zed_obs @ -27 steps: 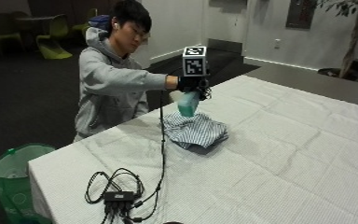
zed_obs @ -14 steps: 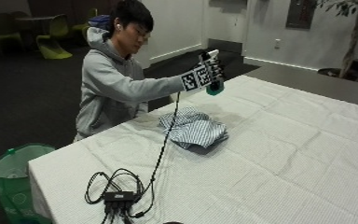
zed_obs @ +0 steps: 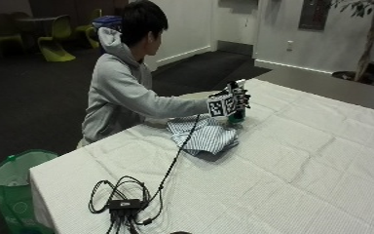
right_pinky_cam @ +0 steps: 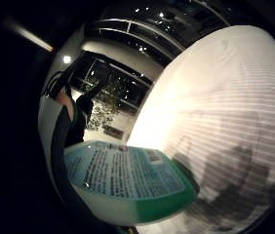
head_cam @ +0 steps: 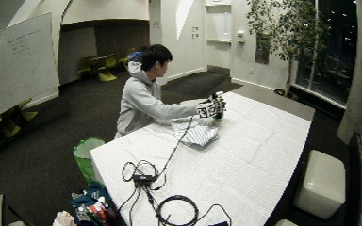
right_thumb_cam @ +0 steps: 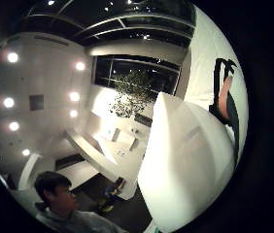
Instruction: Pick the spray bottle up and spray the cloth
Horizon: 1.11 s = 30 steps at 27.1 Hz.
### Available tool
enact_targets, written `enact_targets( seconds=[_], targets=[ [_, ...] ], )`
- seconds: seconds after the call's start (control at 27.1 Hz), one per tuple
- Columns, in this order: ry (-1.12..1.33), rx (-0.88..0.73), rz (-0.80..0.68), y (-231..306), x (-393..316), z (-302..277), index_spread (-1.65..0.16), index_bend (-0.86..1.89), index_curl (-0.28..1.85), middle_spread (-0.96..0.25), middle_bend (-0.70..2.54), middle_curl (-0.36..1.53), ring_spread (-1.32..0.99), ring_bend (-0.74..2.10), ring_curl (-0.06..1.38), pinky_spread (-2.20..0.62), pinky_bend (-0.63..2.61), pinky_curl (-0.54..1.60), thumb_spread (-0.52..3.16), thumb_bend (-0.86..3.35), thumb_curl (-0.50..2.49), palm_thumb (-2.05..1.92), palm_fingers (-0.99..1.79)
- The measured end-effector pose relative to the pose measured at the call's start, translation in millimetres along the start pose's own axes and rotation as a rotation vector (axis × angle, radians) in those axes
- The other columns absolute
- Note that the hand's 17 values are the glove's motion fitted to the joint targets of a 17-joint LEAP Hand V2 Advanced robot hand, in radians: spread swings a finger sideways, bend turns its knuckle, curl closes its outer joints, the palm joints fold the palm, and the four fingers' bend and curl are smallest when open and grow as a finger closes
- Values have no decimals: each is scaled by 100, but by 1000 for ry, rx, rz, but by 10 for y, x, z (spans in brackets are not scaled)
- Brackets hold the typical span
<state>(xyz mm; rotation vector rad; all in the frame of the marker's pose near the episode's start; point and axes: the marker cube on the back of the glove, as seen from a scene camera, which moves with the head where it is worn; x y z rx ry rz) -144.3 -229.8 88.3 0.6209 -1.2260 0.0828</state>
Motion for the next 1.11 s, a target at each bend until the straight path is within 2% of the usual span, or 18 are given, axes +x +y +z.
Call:
enact_targets(
  seconds=[0.11, 0.22, 0.3, 0.33, 0.48, 0.74, 0.96, 1.11],
  targets=[
    [58, -144, -7, 63, 65, 48, -20, 48, 57, -6, 69, 51, -15, 55, 47, -27, 31, 43, 11, -3, 73, 98, 130],
    [142, -400, -21, 193, 61, -80, -21, 30, 54, -8, 56, 48, -16, 48, 45, -25, 42, 45, 18, -2, 74, 100, 97],
    [169, -471, -24, 218, 36, -182, -21, 14, 52, -8, 51, 48, -13, 46, 46, -19, 43, 46, 32, -1, 74, 100, 66],
    [166, -465, -25, 217, 16, -220, -22, 7, 51, -7, 50, 48, -12, 45, 47, -16, 45, 49, 38, -3, 73, 98, 48],
    [97, -307, -57, 210, -174, -413, -24, 0, 42, -3, 39, 44, -9, 45, 46, -7, 51, 50, 53, -4, 70, 93, 28],
    [70, -266, -135, 467, -624, -884, -26, 8, 31, -2, 35, 41, -7, 43, 39, 1, 51, 43, 70, -4, 65, 87, 31],
    [238, -293, -258, 703, -894, -1352, -26, 15, 31, -2, 32, 40, -6, 43, 38, 4, 45, 39, 78, -2, 64, 88, 38],
    [297, -340, -277, 864, -914, -1547, -27, 15, 31, -2, 31, 40, -6, 41, 38, 6, 43, 39, 81, -2, 63, 89, 40]
  ],
)
